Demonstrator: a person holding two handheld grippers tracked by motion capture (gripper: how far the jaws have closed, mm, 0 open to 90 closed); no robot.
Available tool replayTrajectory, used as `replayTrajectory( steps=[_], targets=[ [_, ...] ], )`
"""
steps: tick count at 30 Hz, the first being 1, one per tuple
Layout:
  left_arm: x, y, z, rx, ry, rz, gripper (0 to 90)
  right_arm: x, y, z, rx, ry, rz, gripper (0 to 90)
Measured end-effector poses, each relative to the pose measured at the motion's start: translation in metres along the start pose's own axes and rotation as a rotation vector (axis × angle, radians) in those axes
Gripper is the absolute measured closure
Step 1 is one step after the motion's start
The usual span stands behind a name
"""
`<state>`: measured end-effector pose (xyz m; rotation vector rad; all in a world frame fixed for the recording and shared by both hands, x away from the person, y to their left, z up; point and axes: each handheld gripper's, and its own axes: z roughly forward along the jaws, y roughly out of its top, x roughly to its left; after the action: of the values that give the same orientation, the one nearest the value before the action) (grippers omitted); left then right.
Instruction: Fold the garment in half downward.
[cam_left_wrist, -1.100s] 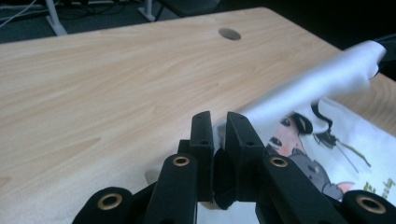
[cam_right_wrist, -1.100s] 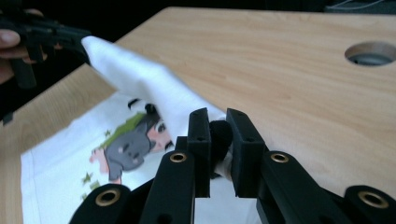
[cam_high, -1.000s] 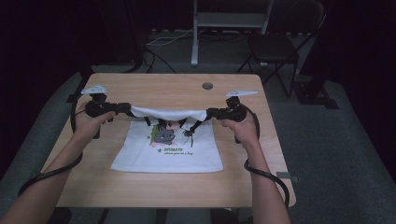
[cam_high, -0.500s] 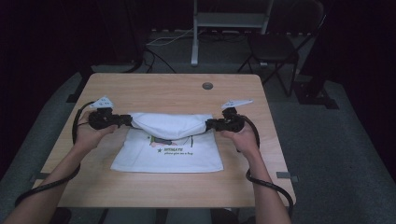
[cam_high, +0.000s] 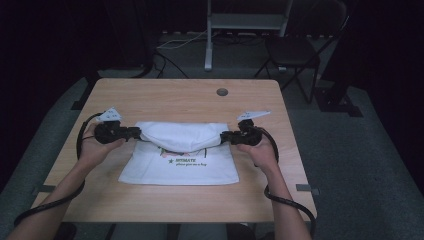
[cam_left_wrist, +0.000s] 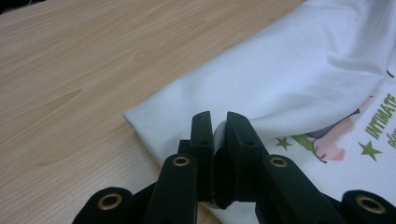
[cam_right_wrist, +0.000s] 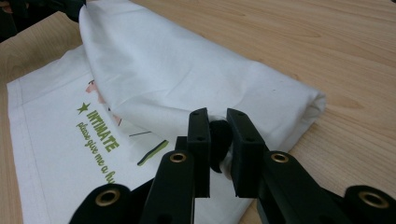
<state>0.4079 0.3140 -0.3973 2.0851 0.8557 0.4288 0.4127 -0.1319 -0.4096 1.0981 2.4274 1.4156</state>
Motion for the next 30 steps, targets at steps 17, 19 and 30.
replayTrajectory(
  steps=[17, 19, 30],
  targets=[
    [-0.006, -0.007, -0.002, 0.013, -0.019, 0.001, 81.7, 0.005, -0.008, -0.003, 0.014, 0.002, -0.015, 80.5],
    [-0.006, -0.007, -0.002, 0.014, -0.019, 0.007, 81.7, 0.006, -0.009, -0.003, 0.012, 0.002, -0.013, 80.5],
    [-0.011, -0.009, -0.006, 0.011, -0.021, 0.026, 81.7, 0.009, -0.01, -0.006, 0.018, 0.003, -0.035, 80.4]
  ],
)
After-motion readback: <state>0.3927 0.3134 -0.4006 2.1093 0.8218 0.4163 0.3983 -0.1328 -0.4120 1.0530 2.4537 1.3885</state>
